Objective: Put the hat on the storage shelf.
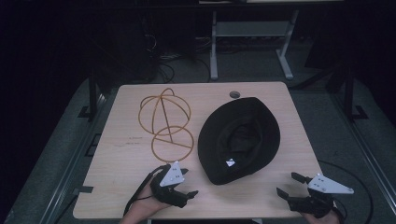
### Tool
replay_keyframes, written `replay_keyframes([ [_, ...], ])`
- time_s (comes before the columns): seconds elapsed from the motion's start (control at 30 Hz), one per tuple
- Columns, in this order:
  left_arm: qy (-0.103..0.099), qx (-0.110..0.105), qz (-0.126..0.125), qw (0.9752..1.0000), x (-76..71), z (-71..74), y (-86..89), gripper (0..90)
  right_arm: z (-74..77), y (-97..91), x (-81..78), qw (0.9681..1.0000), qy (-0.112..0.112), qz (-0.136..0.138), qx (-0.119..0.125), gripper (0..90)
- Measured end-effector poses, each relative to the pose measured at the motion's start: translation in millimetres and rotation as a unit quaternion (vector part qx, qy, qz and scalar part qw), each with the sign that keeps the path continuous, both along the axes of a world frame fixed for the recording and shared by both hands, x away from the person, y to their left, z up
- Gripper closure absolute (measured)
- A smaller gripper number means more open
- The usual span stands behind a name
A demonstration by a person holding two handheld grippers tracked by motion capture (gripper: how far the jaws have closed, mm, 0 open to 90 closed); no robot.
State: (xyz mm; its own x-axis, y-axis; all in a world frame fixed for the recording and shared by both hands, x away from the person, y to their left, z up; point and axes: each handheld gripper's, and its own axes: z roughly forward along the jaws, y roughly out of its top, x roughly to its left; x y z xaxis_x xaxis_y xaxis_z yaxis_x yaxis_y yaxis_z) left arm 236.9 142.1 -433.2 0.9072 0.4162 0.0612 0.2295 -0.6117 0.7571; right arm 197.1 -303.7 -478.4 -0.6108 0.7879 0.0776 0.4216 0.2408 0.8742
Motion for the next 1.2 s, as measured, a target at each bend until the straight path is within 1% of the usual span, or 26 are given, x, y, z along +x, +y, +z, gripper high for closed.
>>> replay_keyframes([
  [0.07,-0.001,-0.002,-0.001,1.0,0.3,0.7,-2.9,22.4,-0.2,0.5,0.1,1.0,0.0,0.0,0.0,16.2],
  [0.1,-0.002,-0.001,-0.008,1.0,1.5,2.5,-8.6,22.7,-0.5,1.1,0.4,1.0,-0.001,0.003,-0.002,16.2],
  [0.13,-0.002,-0.001,-0.008,1.0,1.5,2.5,-8.6,22.8,-0.5,1.2,0.4,1.0,0.0,0.004,-0.002,16.1],
  [0.2,-0.003,-0.002,-0.016,0.9999,2.3,3.9,-18.3,22.9,-0.3,1.9,0.3,1.0,0.0,0.005,-0.002,16.2],
  [0.27,-0.003,-0.001,-0.022,0.9998,2.8,4.9,-24.6,23.0,-0.2,2.7,0.4,1.0,-0.001,0.005,-0.002,16.2],
  [0.3,-0.003,-0.001,-0.022,0.9998,2.8,4.9,-24.6,23.1,-0.2,2.7,0.4,1.0,-0.001,0.005,-0.002,16.2],
  [0.37,-0.005,0.0,-0.028,0.9996,3.5,5.9,-31.1,23.2,-0.6,3.2,0.3,1.0,0.0,0.007,-0.003,16.2],
  [0.4,-0.005,0.0,-0.032,0.9995,4.9,6.6,-37.0,23.3,-0.7,3.5,0.3,1.0,0.001,0.009,-0.004,16.2],
  [0.43,-0.005,0.0,-0.032,0.9995,4.9,6.6,-37.0,23.3,-0.7,3.5,0.3,1.0,0.001,0.009,-0.004,16.2],
  [0.57,-0.005,0.007,-0.041,0.9991,6.7,7.5,-48.4,23.3,0.0,3.6,0.6,0.9999,-0.001,0.01,-0.004,16.2],
  [0.6,-0.003,0.008,-0.044,0.999,6.9,7.1,-54.0,23.4,-0.1,3.8,0.8,0.9999,-0.002,0.011,-0.003,16.2],
  [0.63,-0.003,0.008,-0.044,0.999,6.9,7.1,-54.0,23.5,-0.1,3.8,0.8,0.9999,-0.002,0.011,-0.003,16.2],
  [0.7,-0.007,0.017,-0.052,0.9985,8.3,6.8,-59.3,23.5,-0.5,3.9,0.9,0.9999,-0.002,0.012,-0.004,16.2],
  [0.77,-0.005,0.019,-0.055,0.9983,8.8,5.6,-63.8,23.5,-0.3,3.6,0.8,0.9999,-0.002,0.013,-0.005,16.2],
  [0.8,-0.006,0.025,-0.058,0.998,8.3,4.2,-69.6,23.8,0.4,3.2,0.3,0.9999,-0.002,0.012,-0.004,16.2],
  [0.83,-0.006,0.025,-0.058,0.998,8.3,4.2,-69.6,24.4,0.4,3.2,0.3,0.9999,-0.002,0.012,-0.004,16.2],
  [0.87,-0.009,0.033,-0.065,0.9973,8.1,3.2,-74.9,25.5,0.6,2.7,0.4,0.9999,-0.004,0.012,-0.002,16.2],
  [0.9,-0.009,0.033,-0.065,0.9973,8.1,3.2,-74.9,25.6,0.6,2.7,0.4,0.9999,-0.004,0.012,-0.002,16.2],
  [0.93,-0.013,0.04,-0.068,0.9968,8.7,2.2,-80.1,25.7,0.4,2.7,0.5,0.9999,-0.003,0.011,-0.002,16.2],
  [1.03,-0.017,0.045,-0.067,0.9966,10.3,1.3,-84.0,26.7,0.4,3.2,0.3,0.9999,-0.003,0.015,-0.004,16.2],
  [1.13,-0.042,0.062,-0.063,0.9952,11.3,-1.0,-91.4,27.6,0.9,4.9,0.1,0.9998,-0.005,0.02,-0.007,16.2],
  [1.2,-0.043,0.064,-0.063,0.995,12.2,-1.5,-92.6,28.5,1.2,5.4,0.2,0.9998,-0.005,0.02,-0.006,16.2],
])
